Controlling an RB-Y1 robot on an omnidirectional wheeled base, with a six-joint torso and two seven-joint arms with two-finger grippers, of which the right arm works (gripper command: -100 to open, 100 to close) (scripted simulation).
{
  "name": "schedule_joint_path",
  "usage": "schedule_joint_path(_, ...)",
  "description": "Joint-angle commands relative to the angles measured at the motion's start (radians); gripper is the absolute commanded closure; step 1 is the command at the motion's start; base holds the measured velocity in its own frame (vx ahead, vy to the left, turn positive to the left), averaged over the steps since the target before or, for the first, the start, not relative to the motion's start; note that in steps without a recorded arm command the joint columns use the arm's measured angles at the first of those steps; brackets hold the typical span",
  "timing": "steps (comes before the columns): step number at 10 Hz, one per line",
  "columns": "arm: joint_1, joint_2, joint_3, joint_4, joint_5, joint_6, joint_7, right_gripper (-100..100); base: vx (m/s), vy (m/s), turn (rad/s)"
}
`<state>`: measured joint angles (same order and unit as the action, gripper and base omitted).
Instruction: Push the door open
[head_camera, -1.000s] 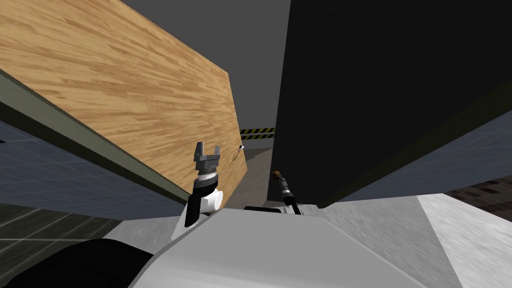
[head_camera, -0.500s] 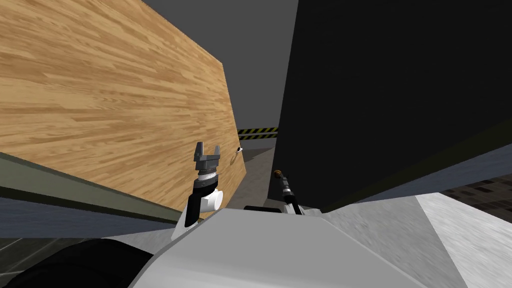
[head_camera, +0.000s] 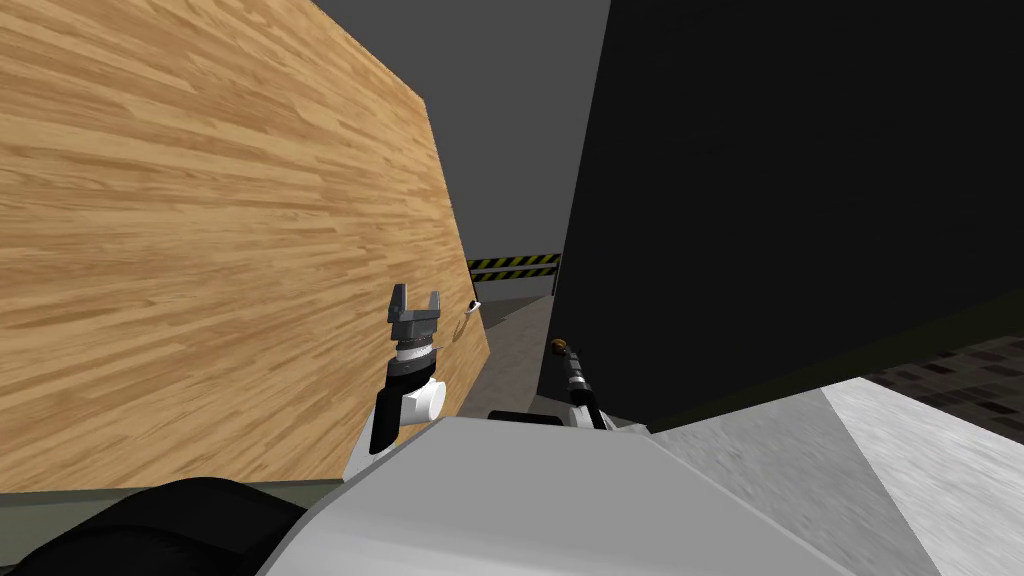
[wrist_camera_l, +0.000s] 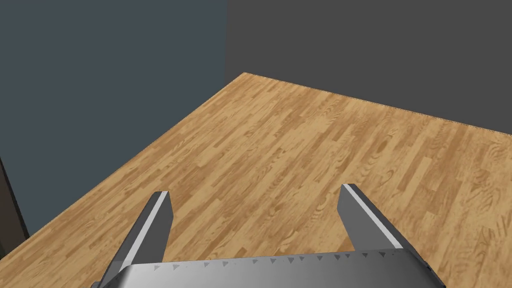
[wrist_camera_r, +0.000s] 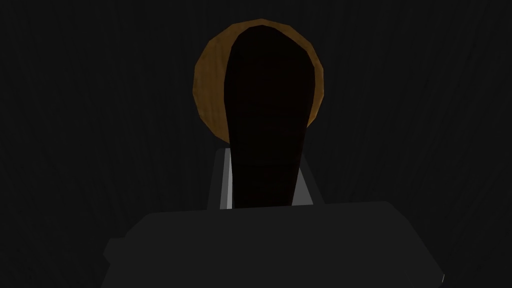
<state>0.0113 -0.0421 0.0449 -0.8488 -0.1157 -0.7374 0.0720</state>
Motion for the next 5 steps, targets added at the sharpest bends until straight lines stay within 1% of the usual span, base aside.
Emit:
schedule_joint_path(1, -0.016, -0.005, -0.035, 0.026, -0.013, -0.021, 0.015, 100, 0.148, 0.049, -0.091)
schedule_joint_path(2, -0.018, -0.002, -0.042, 0.028, -0.016, -0.021, 0.020, 100, 0.136, 0.046, -0.125)
schedule_joint_path(3, -0.021, 0.004, -0.058, 0.030, -0.021, -0.022, 0.030, 100, 0.124, 0.054, -0.129)
schedule_joint_path(4, -0.021, 0.004, -0.058, 0.030, -0.021, -0.022, 0.030, 100, 0.096, 0.054, -0.035)
schedule_joint_path(5, -0.024, 0.010, -0.073, 0.033, -0.027, -0.023, 0.040, 100, 0.103, 0.048, -0.067)
